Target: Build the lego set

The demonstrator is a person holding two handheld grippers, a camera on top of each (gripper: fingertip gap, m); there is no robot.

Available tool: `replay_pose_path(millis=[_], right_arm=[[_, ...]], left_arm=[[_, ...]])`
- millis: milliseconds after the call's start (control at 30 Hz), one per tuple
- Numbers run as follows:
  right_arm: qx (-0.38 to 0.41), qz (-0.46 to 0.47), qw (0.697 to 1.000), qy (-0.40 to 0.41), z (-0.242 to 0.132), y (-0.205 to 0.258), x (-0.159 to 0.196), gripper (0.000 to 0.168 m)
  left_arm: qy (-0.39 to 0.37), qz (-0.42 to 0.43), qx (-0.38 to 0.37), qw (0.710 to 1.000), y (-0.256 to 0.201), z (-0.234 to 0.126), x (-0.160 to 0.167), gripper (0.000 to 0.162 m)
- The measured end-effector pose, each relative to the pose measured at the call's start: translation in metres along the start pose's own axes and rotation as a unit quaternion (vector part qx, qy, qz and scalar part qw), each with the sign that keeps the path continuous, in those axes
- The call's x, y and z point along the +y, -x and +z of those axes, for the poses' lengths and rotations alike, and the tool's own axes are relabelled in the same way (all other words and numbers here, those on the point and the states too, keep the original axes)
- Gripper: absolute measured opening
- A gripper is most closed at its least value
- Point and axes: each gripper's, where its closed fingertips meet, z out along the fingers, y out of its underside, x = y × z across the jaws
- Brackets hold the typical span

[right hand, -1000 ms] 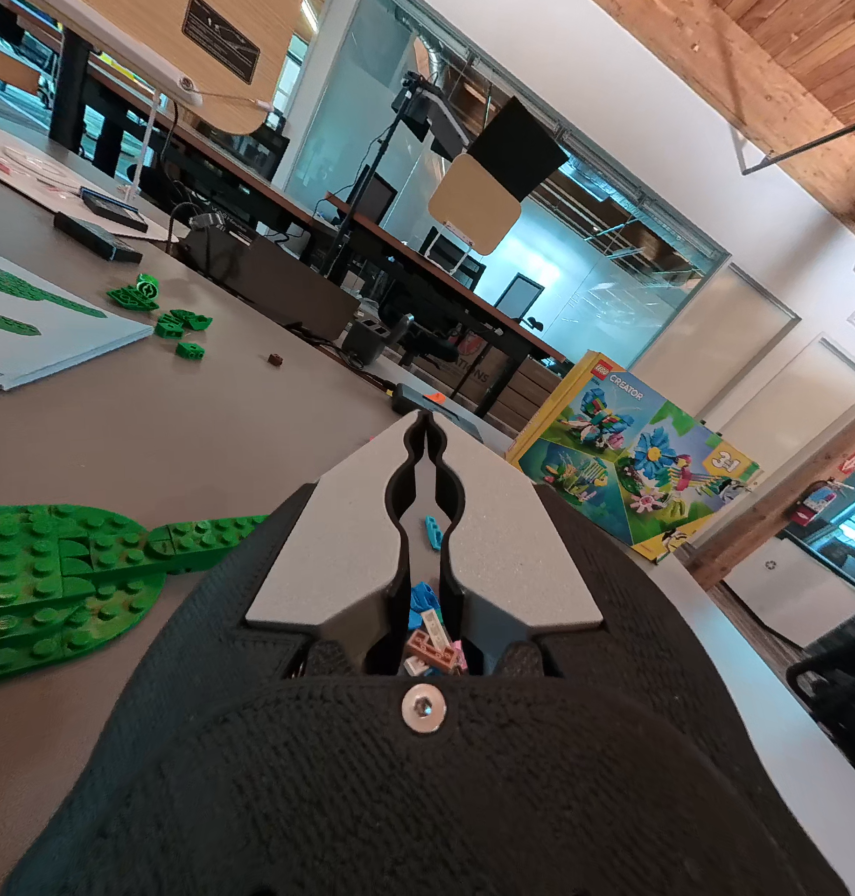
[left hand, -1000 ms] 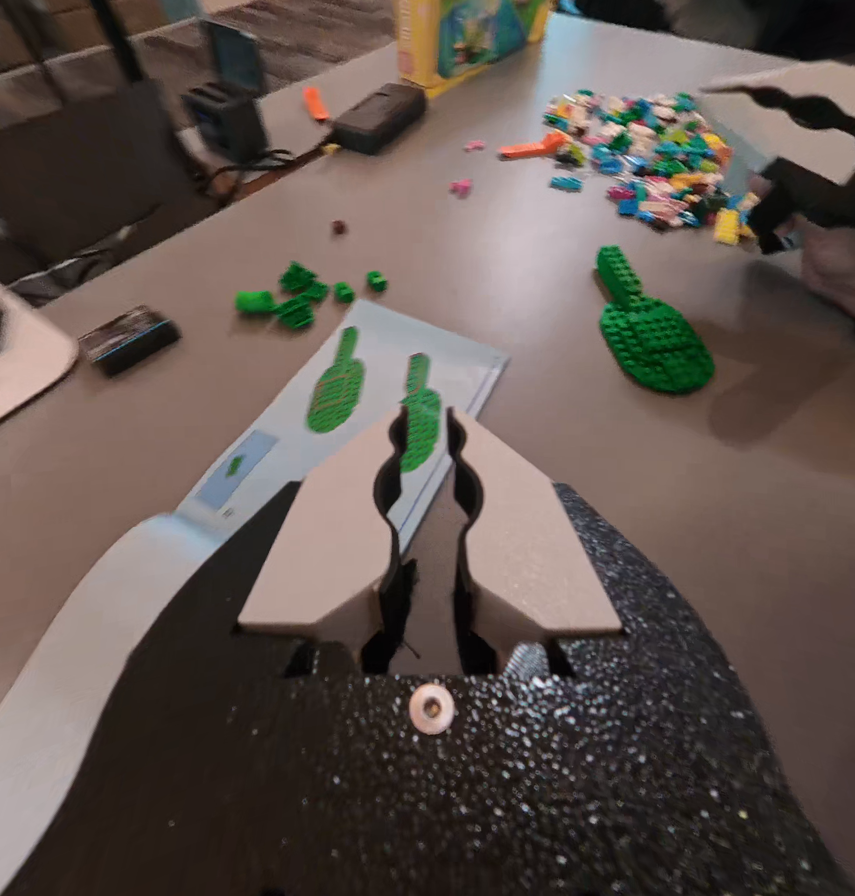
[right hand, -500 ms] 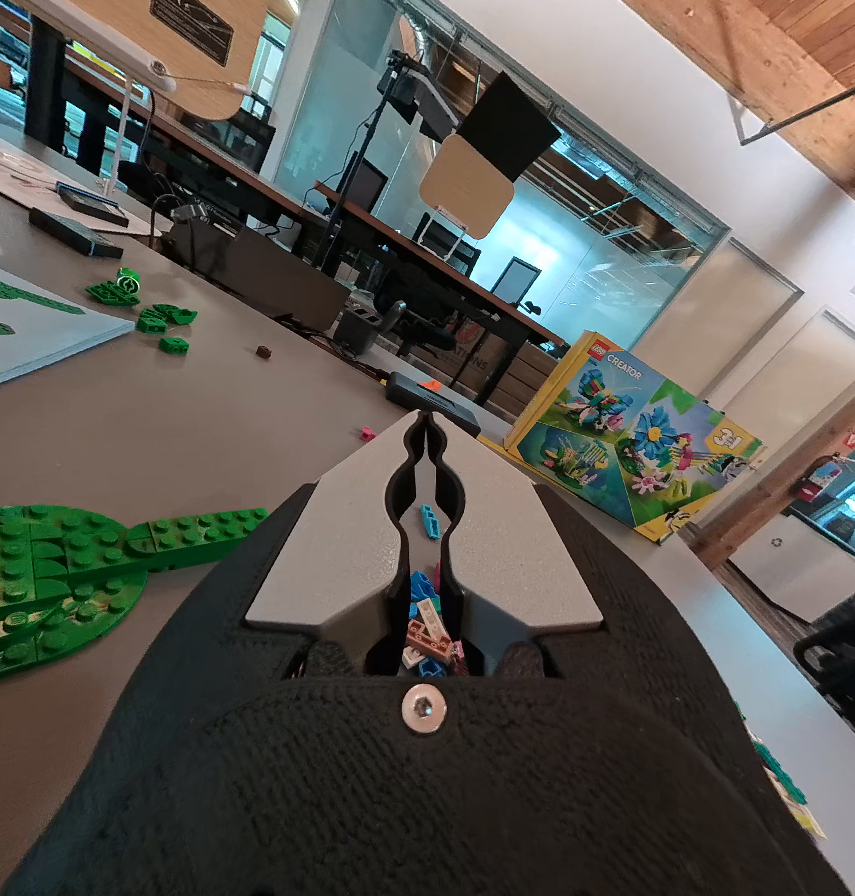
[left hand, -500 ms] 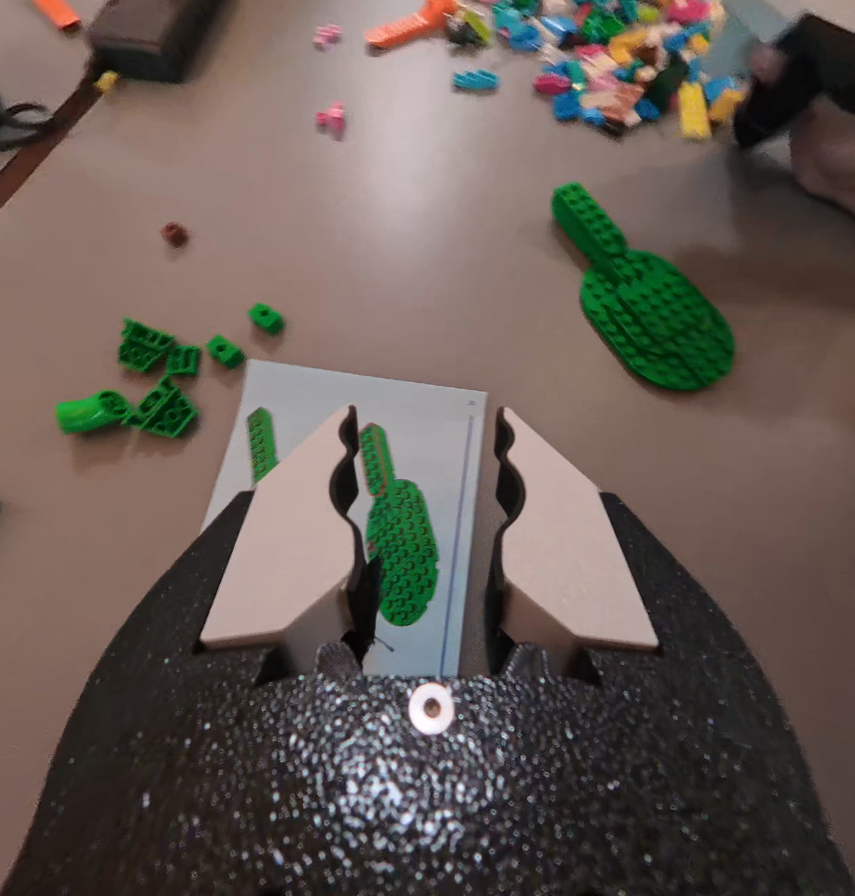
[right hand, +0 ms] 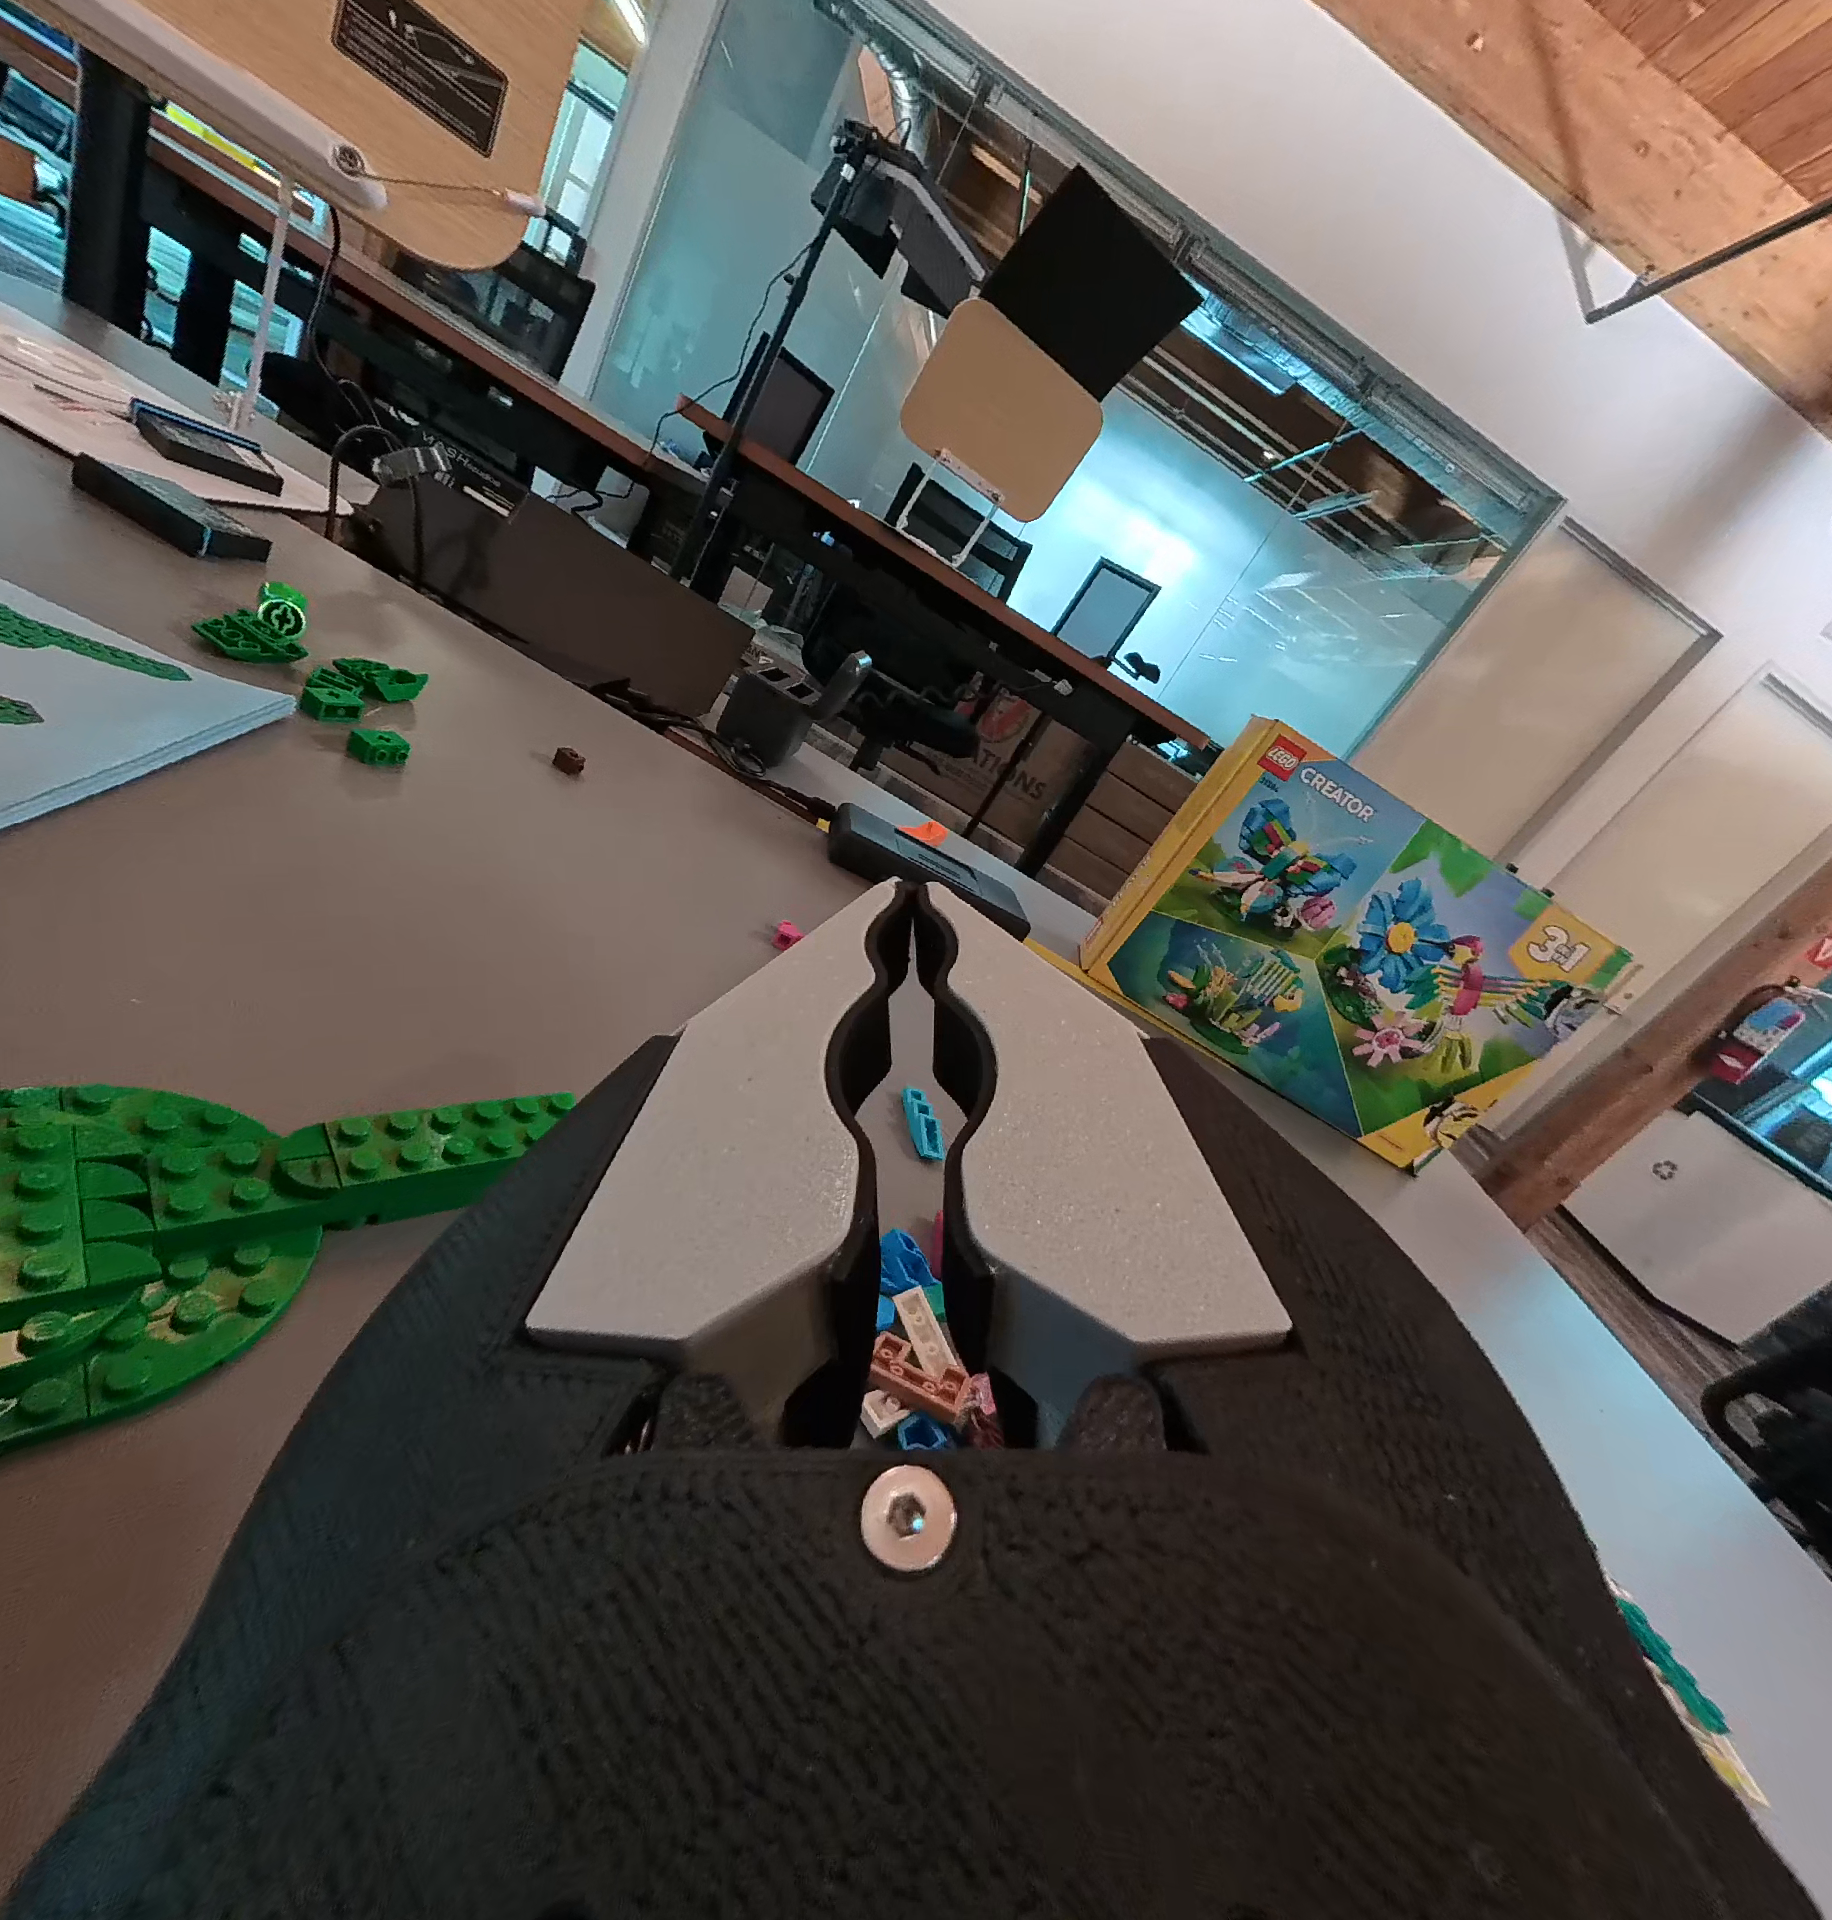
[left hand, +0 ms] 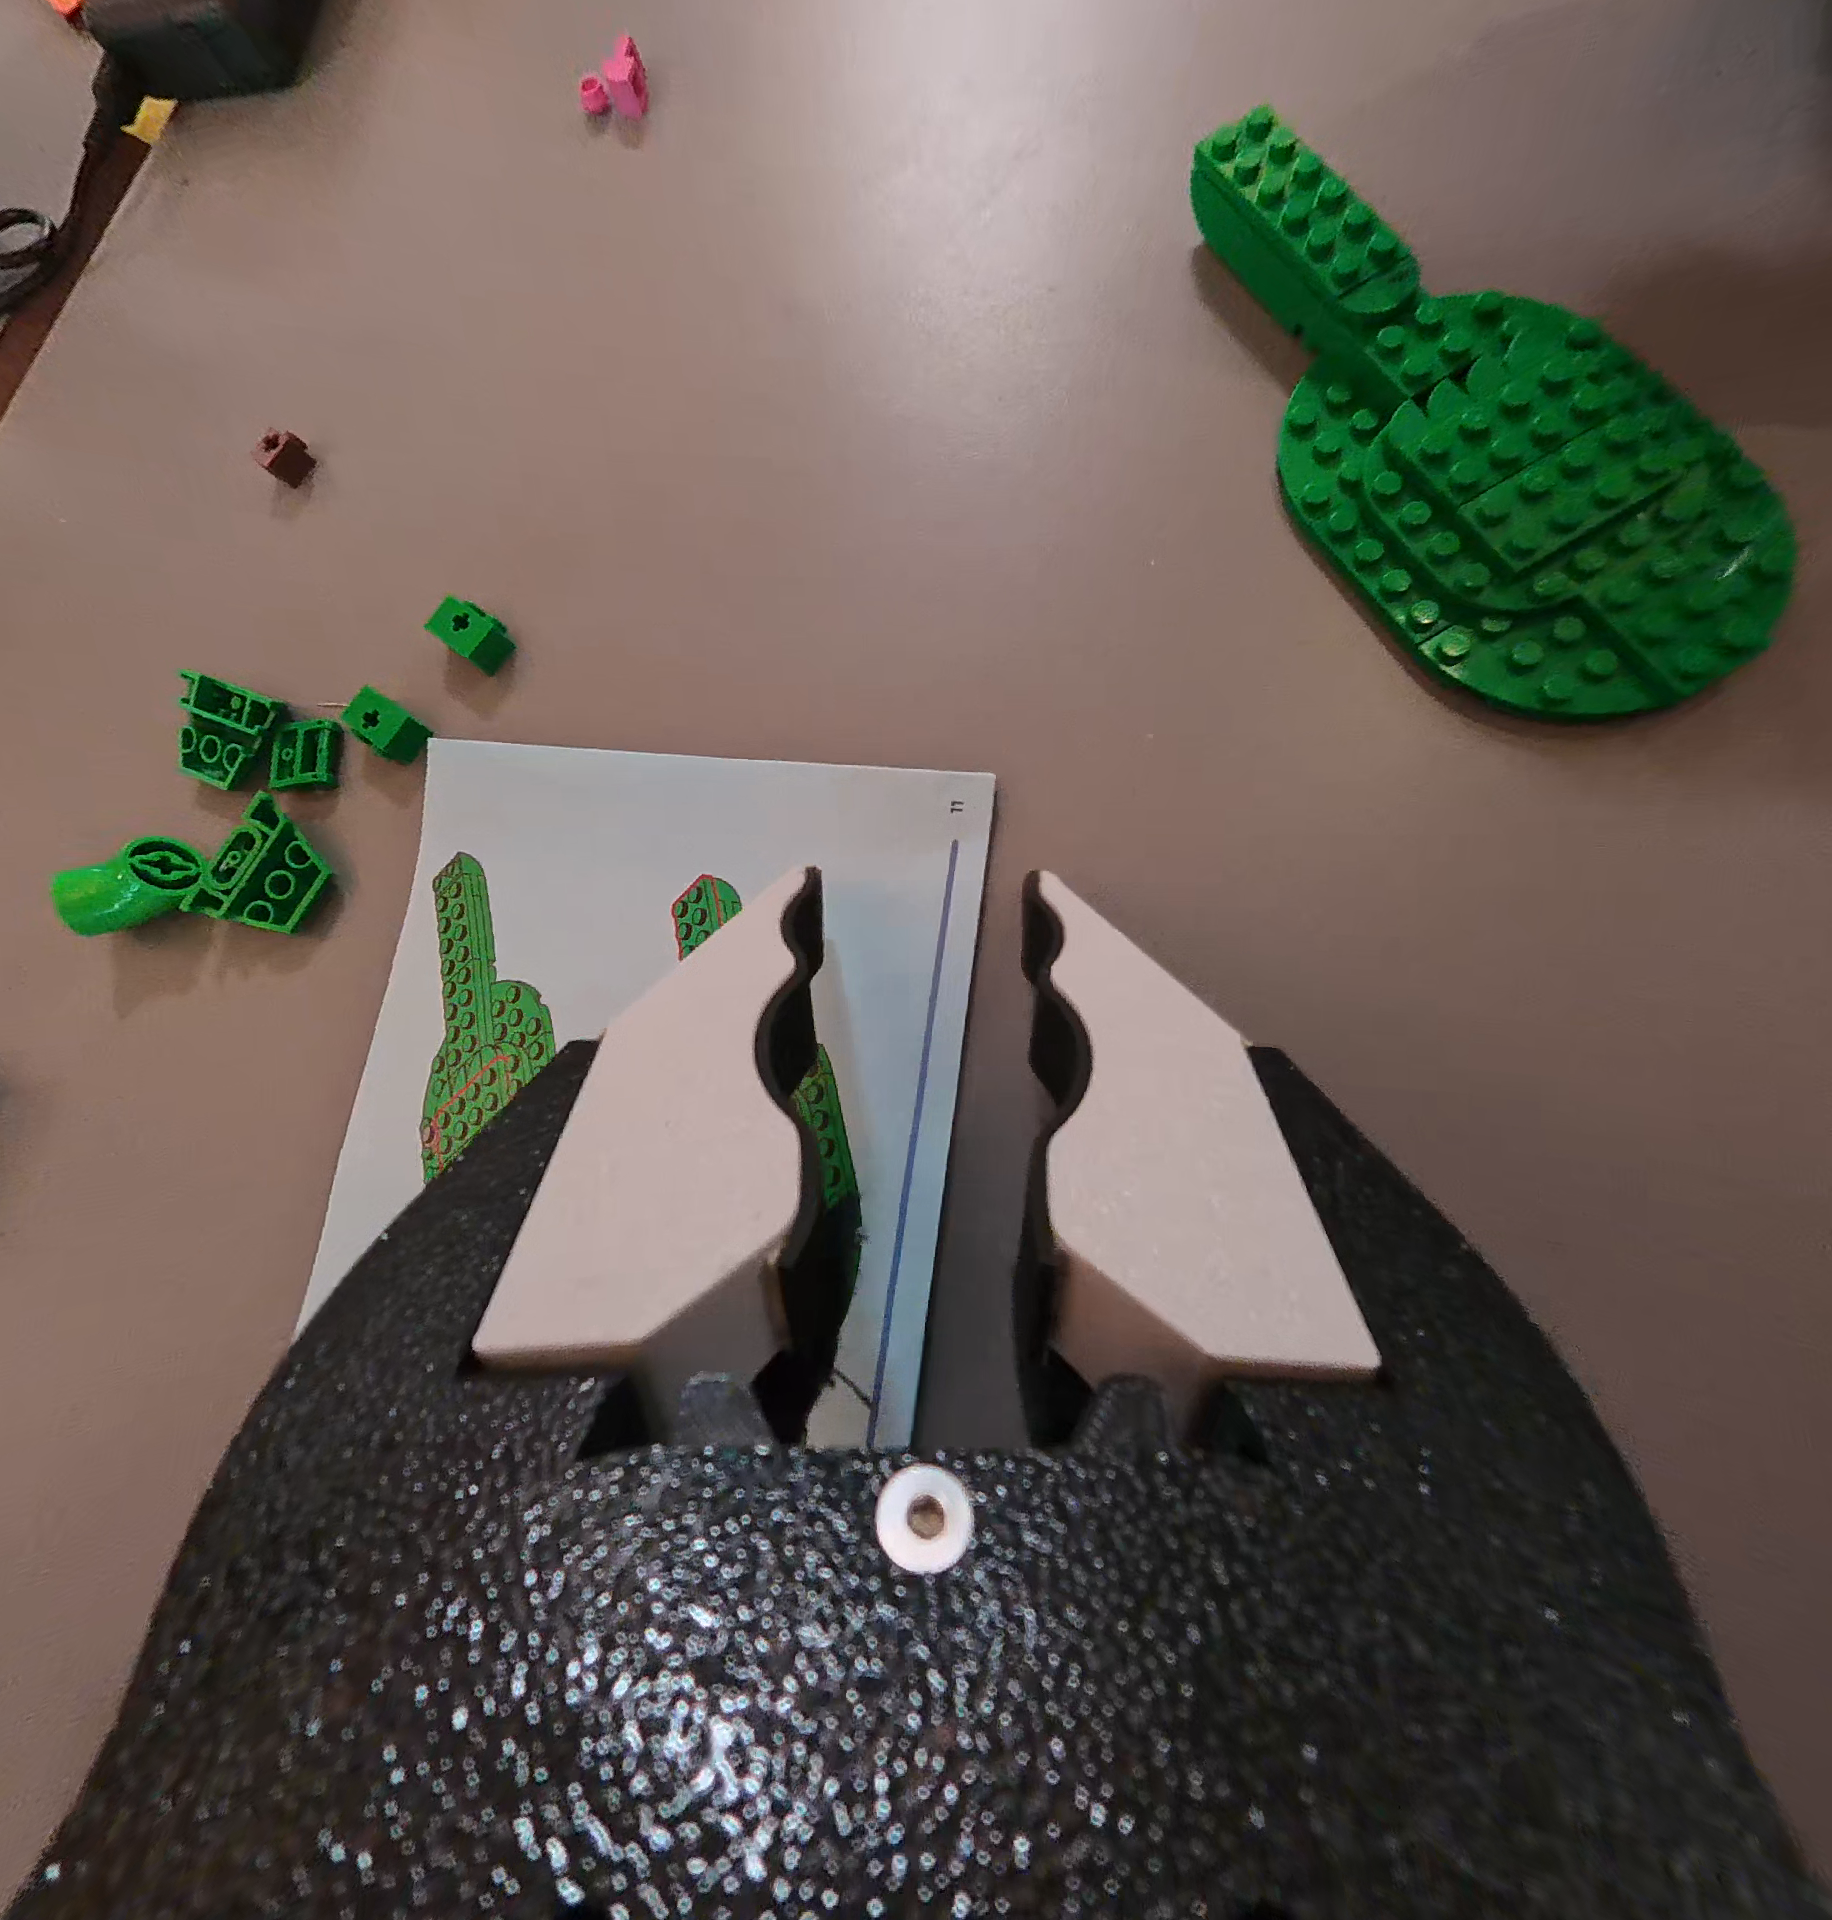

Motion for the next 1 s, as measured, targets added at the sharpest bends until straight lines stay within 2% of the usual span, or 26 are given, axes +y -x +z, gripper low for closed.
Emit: replay_pose_path(millis=[133,233,433,567,1000], right_arm=[[-0.001,-0.003,1.000,-0.001,-0.001,0.001,-0.001,0.000],[0.000,-0.003,1.000,-0.001,-0.001,0.000,-0.001,0.000],[0.003,-0.001,1.000,0.001,-0.002,-0.002,0.000,0.000],[0.003,-0.002,1.000,0.002,-0.003,-0.002,0.000,0.000],[0.003,-0.002,1.000,0.006,-0.004,-0.004,0.001,0.000]], left_arm=[[-0.008,-0.015,0.010,1.000,-0.001,0.001,0.001,0.030],[-0.016,-0.036,0.027,0.999,-0.003,0.001,0.002,0.014],[-0.041,-0.081,0.052,0.995,-0.004,0.001,0.001,0.011],[-0.080,-0.134,0.083,0.984,-0.001,-0.004,-0.004,0.000],[-0.123,-0.270,0.187,0.937,0.004,-0.016,-0.009,0.000]])
